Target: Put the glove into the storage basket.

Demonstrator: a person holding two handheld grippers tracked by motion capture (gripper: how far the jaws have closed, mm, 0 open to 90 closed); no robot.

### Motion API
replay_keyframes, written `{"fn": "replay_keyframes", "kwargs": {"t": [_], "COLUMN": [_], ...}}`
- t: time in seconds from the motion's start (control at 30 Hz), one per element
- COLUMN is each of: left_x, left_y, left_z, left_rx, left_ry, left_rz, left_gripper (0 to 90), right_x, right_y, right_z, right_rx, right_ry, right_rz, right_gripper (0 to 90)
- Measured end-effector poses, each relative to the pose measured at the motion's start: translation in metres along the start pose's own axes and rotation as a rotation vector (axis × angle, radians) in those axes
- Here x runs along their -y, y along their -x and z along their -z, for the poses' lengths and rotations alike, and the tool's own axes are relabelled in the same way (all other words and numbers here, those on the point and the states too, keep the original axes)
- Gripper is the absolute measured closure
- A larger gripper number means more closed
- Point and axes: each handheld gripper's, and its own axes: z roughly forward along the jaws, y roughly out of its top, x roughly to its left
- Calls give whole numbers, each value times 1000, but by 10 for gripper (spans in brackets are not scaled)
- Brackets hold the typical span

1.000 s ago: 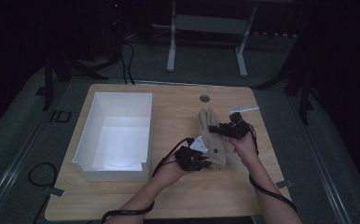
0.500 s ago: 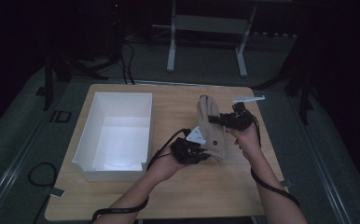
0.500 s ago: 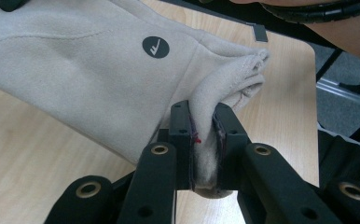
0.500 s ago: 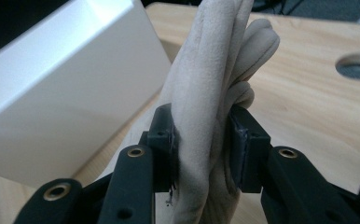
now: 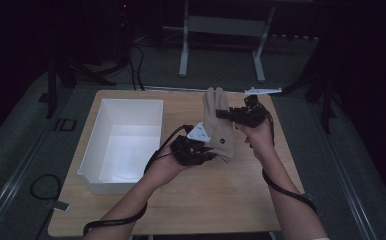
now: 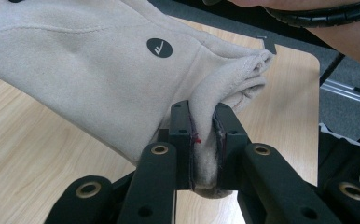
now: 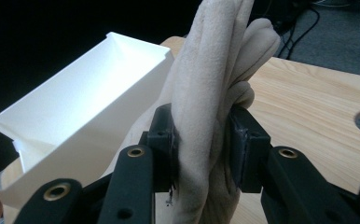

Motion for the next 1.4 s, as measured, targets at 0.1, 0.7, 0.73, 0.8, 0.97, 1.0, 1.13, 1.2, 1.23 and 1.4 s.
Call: {"fn": "replay_keyframes", "kwargs": {"t": [0.1, 0.7, 0.73, 0.8, 0.97, 1.0, 1.13, 1.2, 1.23, 1.4], "left_x": [2, 23, 25, 29, 35, 37, 47, 51, 51, 71], "left_y": [-1, -14, -14, -17, -19, -19, -23, -25, -25, -33], "left_z": [9, 56, 59, 68, 80, 83, 98, 104, 104, 121], "left_rx": [-12, -81, -87, -100, -118, -122, -140, -148, -148, -169], "left_ry": [-3, -36, -37, -43, -42, -43, -46, -48, -48, -56], "left_rz": [1, 19, 21, 29, 37, 40, 51, 58, 58, 106], "left_gripper": [810, 809, 809, 810, 809, 809, 809, 809, 809, 809], "right_x": [-6, -33, -34, -36, -43, -43, -48, -50, -50, -55], "right_y": [-7, -47, -50, -54, -66, -66, -79, -85, -85, -99], "right_z": [-6, -50, -52, -58, -72, -72, -87, -94, -94, -112], "right_rx": [-9, -75, -77, -84, -100, -100, -113, -120, -120, -137], "right_ry": [1, -3, -3, -6, -12, -12, -16, -20, -20, -31], "right_rz": [6, 44, 50, 58, 64, 64, 73, 77, 77, 89], "right_gripper": [654, 654, 654, 653, 653, 653, 653, 653, 653, 653]}}
